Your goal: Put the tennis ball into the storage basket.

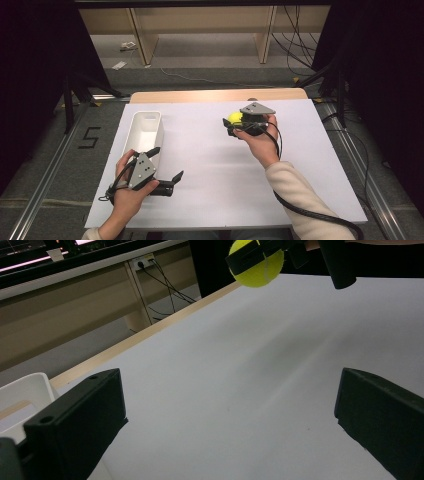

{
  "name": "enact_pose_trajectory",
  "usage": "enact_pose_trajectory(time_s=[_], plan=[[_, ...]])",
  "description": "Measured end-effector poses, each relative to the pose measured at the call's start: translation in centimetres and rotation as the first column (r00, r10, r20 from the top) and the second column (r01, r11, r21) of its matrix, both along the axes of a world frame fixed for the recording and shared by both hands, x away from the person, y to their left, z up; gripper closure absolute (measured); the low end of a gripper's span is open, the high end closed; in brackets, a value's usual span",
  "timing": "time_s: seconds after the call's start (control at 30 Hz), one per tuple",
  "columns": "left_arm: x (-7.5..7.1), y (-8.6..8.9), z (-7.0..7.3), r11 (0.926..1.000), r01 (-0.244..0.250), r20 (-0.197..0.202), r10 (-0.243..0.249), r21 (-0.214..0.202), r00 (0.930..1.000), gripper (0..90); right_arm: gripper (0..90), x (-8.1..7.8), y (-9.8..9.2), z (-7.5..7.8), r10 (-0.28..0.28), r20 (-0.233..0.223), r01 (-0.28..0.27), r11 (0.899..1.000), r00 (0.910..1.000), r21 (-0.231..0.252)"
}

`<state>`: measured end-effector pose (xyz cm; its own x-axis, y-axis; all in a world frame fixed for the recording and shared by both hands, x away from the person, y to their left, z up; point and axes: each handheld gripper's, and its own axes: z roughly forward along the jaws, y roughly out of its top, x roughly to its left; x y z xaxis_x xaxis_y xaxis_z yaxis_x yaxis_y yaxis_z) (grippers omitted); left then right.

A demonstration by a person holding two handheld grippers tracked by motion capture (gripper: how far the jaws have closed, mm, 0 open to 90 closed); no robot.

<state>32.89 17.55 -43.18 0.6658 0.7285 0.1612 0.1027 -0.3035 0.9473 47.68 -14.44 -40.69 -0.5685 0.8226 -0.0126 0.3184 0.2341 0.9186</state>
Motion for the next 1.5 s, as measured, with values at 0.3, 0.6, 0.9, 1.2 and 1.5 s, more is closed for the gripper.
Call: enact_pose_trajectory(time_s=[0.3,0.6,0.9,1.2,1.5], plan=[[0.0,0.0,0.0,1.0000,-0.001,0.001,0.001,-0.001,1.0000,0.0,27.5,-0.2,0.4,0.2,0.012,0.004,-0.012,1.000,0.9999,0.005],[0.0,0.1,0.0,1.0000,-0.004,0.002,0.004,-0.001,1.0000,0.0,27.5,-0.5,0.9,0.4,0.026,0.009,-0.026,1.000,0.9996,0.008],[0.0,0.1,0.0,1.0000,-0.004,0.001,0.004,-0.003,1.0000,0.0,27.5,-0.9,1.5,0.5,0.045,0.007,-0.045,0.999,0.9990,0.005],[0.0,0.1,0.1,1.0000,-0.005,0.001,0.005,-0.005,1.0000,0.0,27.5,-1.1,1.9,0.5,0.059,0.006,-0.059,0.998,0.9982,0.001],[0.0,0.1,0.1,1.0000,-0.006,0.001,0.006,-0.005,1.0000,0.0,27.5,-1.4,2.4,0.5,0.076,0.006,-0.076,0.997,0.9971,0.003]])
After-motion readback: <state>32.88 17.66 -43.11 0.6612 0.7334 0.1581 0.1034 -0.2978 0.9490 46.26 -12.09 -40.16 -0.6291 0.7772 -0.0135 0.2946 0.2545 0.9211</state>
